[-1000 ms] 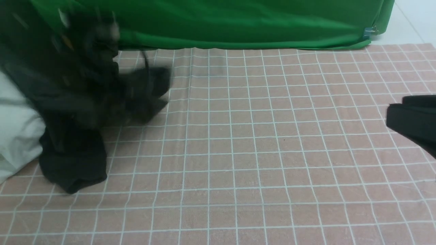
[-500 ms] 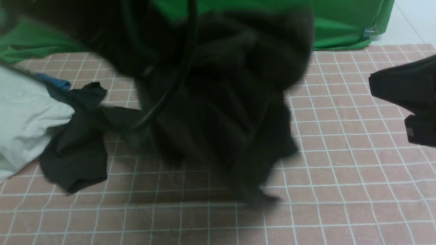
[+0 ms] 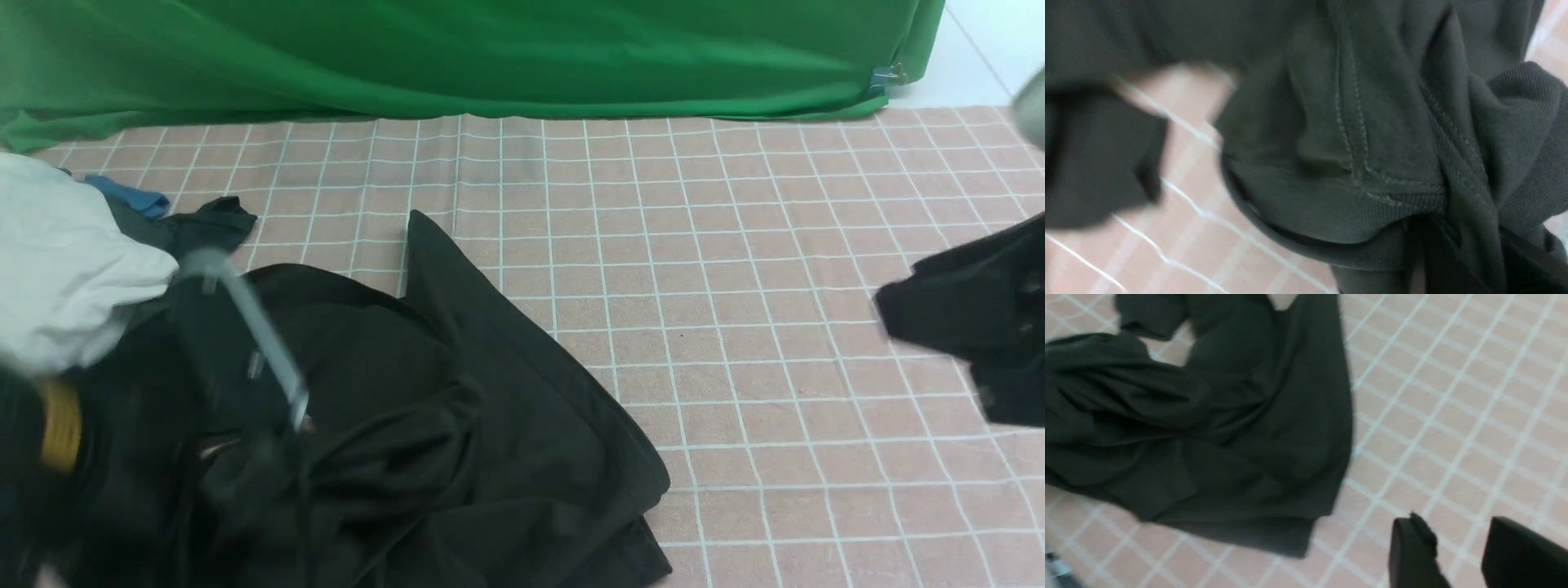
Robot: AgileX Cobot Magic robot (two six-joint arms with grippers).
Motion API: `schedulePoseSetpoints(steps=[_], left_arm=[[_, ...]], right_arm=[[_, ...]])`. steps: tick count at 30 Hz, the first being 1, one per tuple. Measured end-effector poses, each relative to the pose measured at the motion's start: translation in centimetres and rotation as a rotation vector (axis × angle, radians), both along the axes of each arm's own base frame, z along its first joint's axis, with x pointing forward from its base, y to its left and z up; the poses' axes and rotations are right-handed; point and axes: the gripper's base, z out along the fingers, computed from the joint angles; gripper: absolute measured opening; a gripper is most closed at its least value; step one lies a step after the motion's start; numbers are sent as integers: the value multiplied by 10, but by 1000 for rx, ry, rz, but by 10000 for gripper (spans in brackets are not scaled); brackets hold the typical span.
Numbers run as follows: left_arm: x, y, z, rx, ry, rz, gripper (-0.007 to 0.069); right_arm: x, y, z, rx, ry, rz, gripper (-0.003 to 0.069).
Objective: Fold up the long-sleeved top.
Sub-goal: Spread the long sleeves with your arms and place them on the tabletop
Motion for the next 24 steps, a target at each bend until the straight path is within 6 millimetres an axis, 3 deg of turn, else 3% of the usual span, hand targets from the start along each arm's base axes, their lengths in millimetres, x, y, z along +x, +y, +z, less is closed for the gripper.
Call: schedulePoseSetpoints(steps=[4, 12, 15, 20, 24], left_arm=[[-19, 10, -8, -8, -11, 0, 69], [-49, 27, 13, -104, -179, 0, 69], [-58, 32, 17, -135, -219, 0, 69], [-70, 35, 21, -218, -239, 44, 69], [-73, 33, 22, -258, -217, 63, 69]], right_arm=[[18, 21, -21, -3, 128, 19, 309], [47, 91, -73, -55, 201, 141, 327], [56, 110, -82, -67, 201, 168, 382], [94, 139, -105, -103, 211, 155, 579], [128, 149, -129, -131, 228, 116, 596]])
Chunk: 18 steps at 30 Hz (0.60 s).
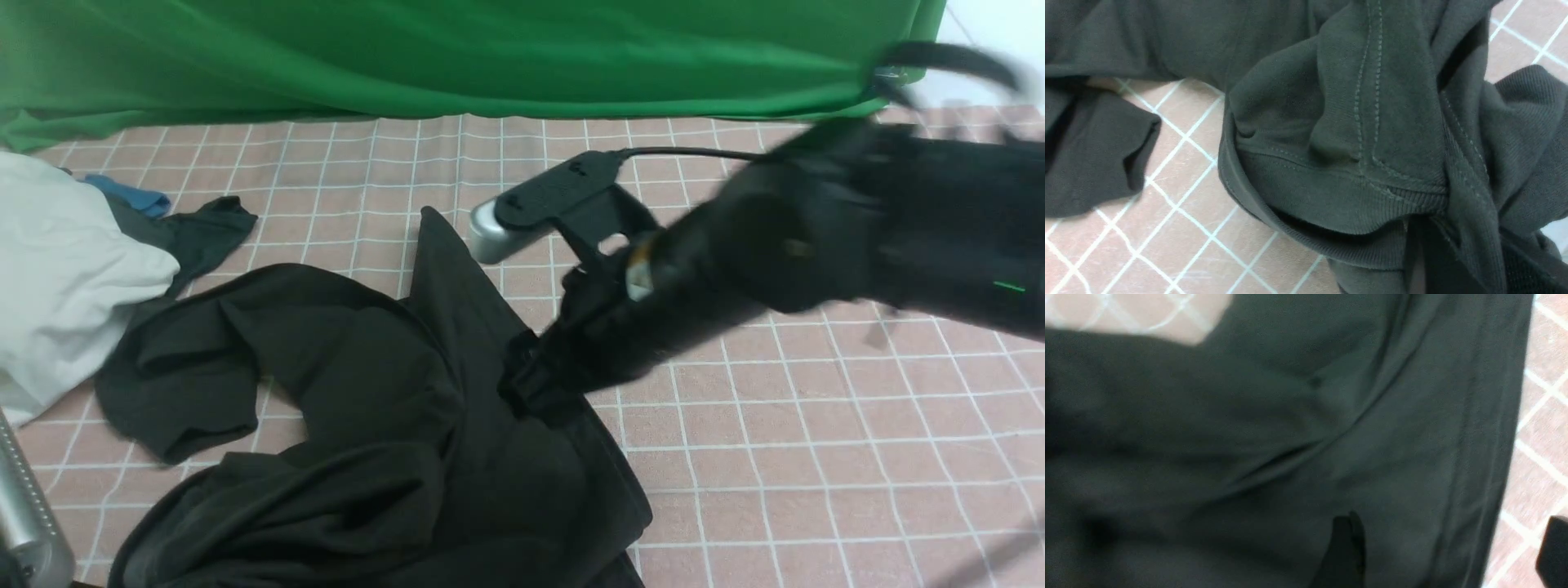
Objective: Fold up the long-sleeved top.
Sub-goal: Spread the long sleeves with your arms and place them on the tabletop
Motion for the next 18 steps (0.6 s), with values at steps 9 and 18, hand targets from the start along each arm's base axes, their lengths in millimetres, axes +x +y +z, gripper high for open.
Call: schedulePoseSetpoints(steps=[9, 18], left_arm=[[0, 0, 0, -39, 29, 65, 69], [6, -4, 5, -112, -42, 96, 69]], right_arm=[[31, 3, -65, -105, 110, -40, 591], [21, 10, -81, -164, 178, -4, 533]])
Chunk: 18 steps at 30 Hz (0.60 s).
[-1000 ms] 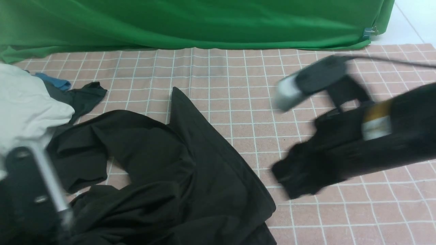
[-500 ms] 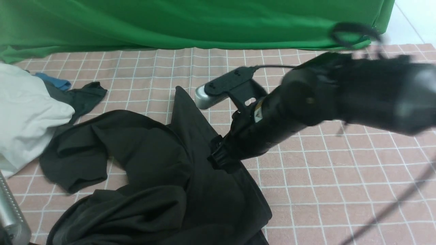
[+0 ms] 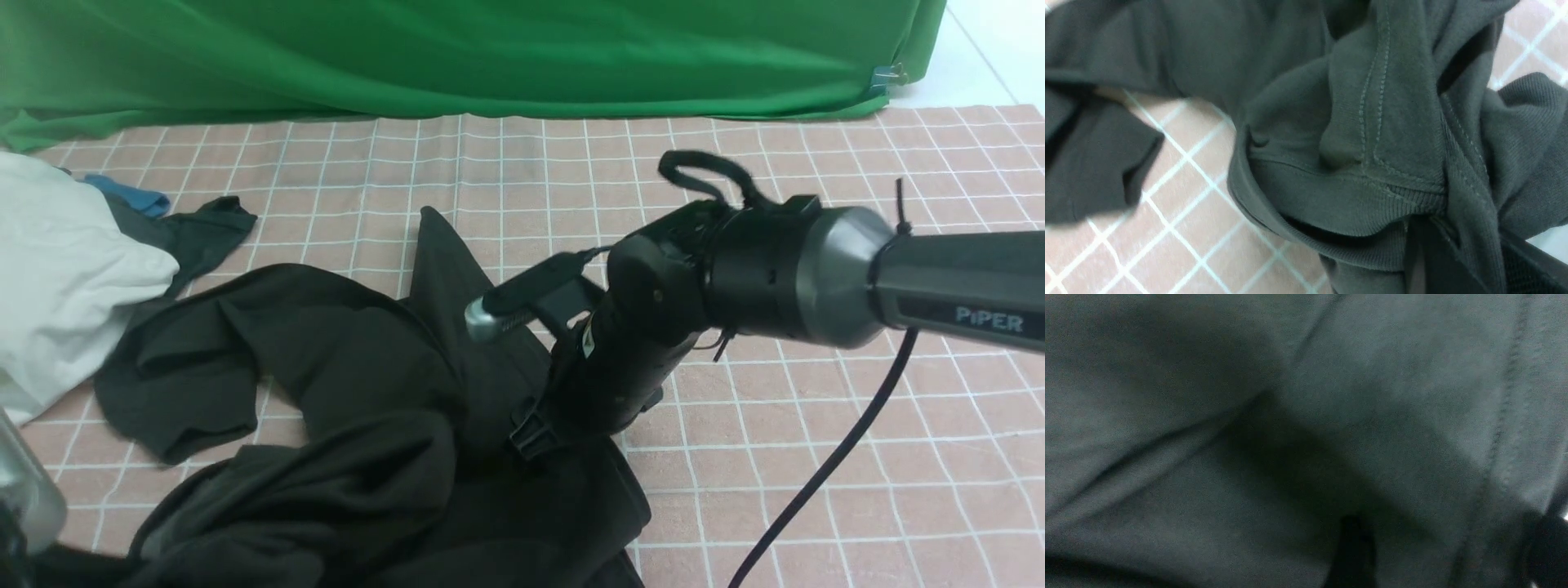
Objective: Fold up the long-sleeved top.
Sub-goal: Spread the long sleeves with your arms and place them on the tabletop
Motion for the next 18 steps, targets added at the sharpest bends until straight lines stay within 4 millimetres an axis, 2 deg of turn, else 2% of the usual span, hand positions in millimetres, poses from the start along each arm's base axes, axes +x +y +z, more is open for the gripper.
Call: schedulePoseSetpoints(steps=[5, 8, 13, 15, 16, 18], left_arm=[[3, -1, 3, -26, -34, 17, 69], [3, 0, 3, -20, -38, 20, 69], [3, 0, 2, -13, -34, 22, 69], [2, 1, 1, -6, -22, 21, 69], [2, 1, 1, -6, -22, 21, 69], [2, 1, 1, -6, -20, 20, 69]], right_arm=[[1, 0, -5, -17, 5, 8, 374], [1, 0, -5, -22, 4, 12, 344], [-1, -1, 6, -13, 2, 5, 403], [-4, -5, 27, 8, -30, -18, 479], [-4, -5, 29, 7, -33, -22, 484], [-8, -12, 45, -11, -47, -47, 533]])
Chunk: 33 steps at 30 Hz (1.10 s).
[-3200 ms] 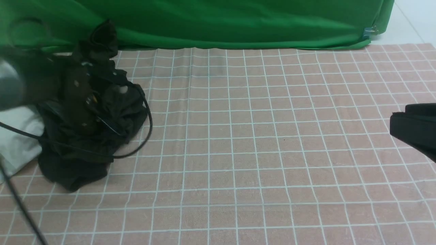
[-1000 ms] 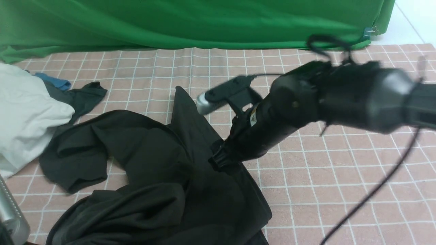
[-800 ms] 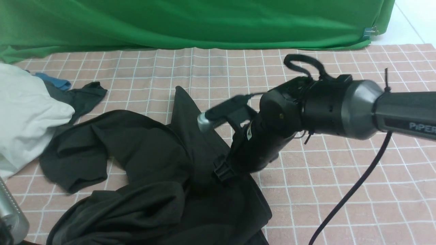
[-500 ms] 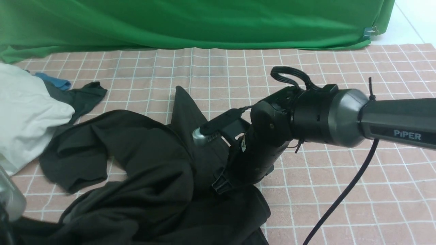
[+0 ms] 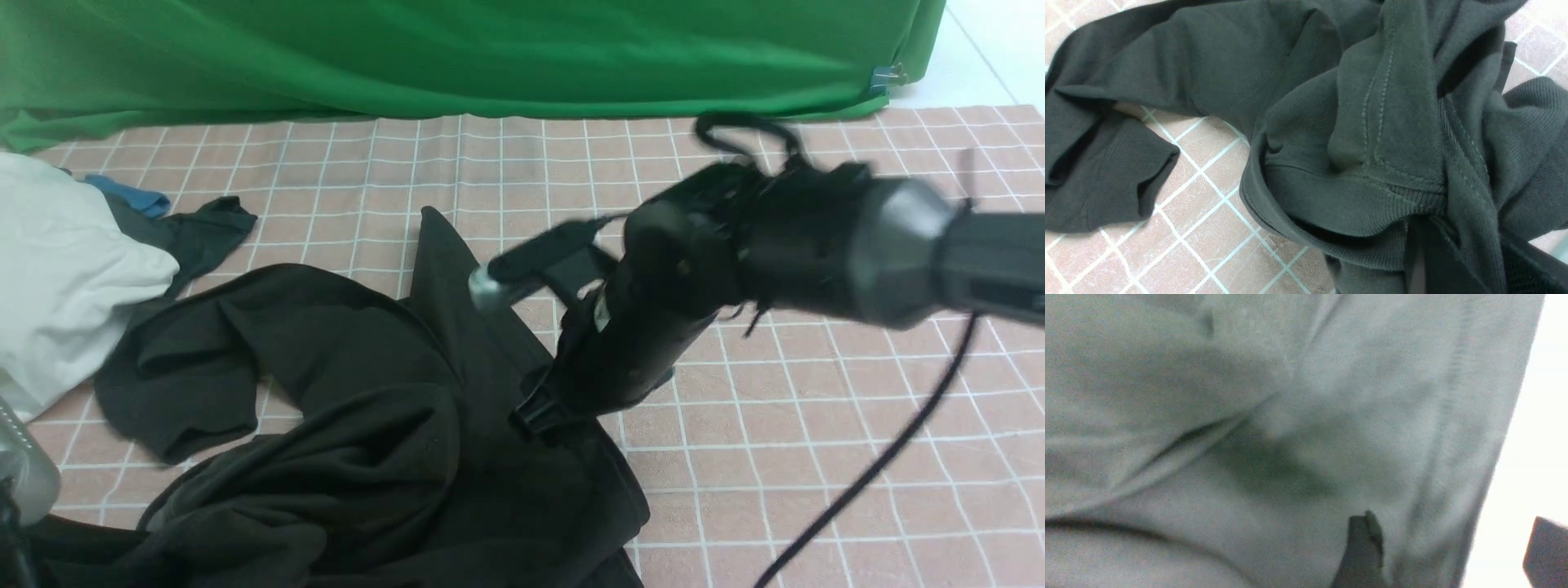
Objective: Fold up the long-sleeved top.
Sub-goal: Spread the long sleeves with your arms and place them on the tabletop
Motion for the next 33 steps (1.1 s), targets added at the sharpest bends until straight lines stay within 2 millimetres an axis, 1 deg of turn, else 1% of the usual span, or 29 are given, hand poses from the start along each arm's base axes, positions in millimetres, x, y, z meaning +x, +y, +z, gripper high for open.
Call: schedulePoseSetpoints(steps=[1, 3, 5, 7, 11, 13, 16, 19, 20, 21, 22, 24, 25, 26, 28, 31, 33], left_arm=[[0, 0, 0, 0, 0, 0, 69], [0, 0, 0, -3, 2, -1, 69], [0, -1, 0, -6, 4, -2, 69], [0, -1, 0, -9, 5, -2, 69], [-1, -1, 0, -12, 7, -3, 69], [-1, -1, 0, -13, 7, -3, 69], [-1, -1, 0, -13, 7, -3, 69], [-1, -1, 0, -13, 8, -3, 69], [-1, -1, 0, -13, 8, -3, 69], [-1, -1, 0, -13, 8, -3, 69], [-1, -1, 0, -13, 8, -3, 69], [-1, -1, 0, -13, 8, -3, 69], [0, -1, 0, -15, 6, -3, 69], [0, -1, 0, -16, 3, -3, 69], [0, -2, 1, -22, -8, -2, 69], [2, -2, 3, -36, -31, 0, 69], [6, -4, 6, -63, -81, 9, 69]], right_arm=[[-3, -5, 4, -29, 17, -30, 554], [-6, -9, 4, -57, 45, -57, 573], [-12, -12, -4, -70, 77, -77, 580], [-18, -13, -17, -80, 105, -92, 582], [-20, -14, -42, -99, 139, -123, 583], [-19, -13, -51, -111, 147, -123, 583], [-19, -10, -53, -96, 146, -118, 568], [-23, -3, -52, -69, 141, -94, 488], [-25, 0, -52, -59, 138, -85, 443], [-27, 5, -52, -46, 130, -66, 379], [-29, 8, -52, -38, 125, -51, 332], [-32, 14, -53, -26, 113, -6, 200], [-33, 15, -53, -27, 110, 12, 144], [-33, 15, -53, -29, 110, 23, 104], [-32, 16, -51, -34, 108, 39, 69], [-27, 17, -43, -57, 94, 63, 67], [-13, 13, -18, -78, 44, 76, 68]])
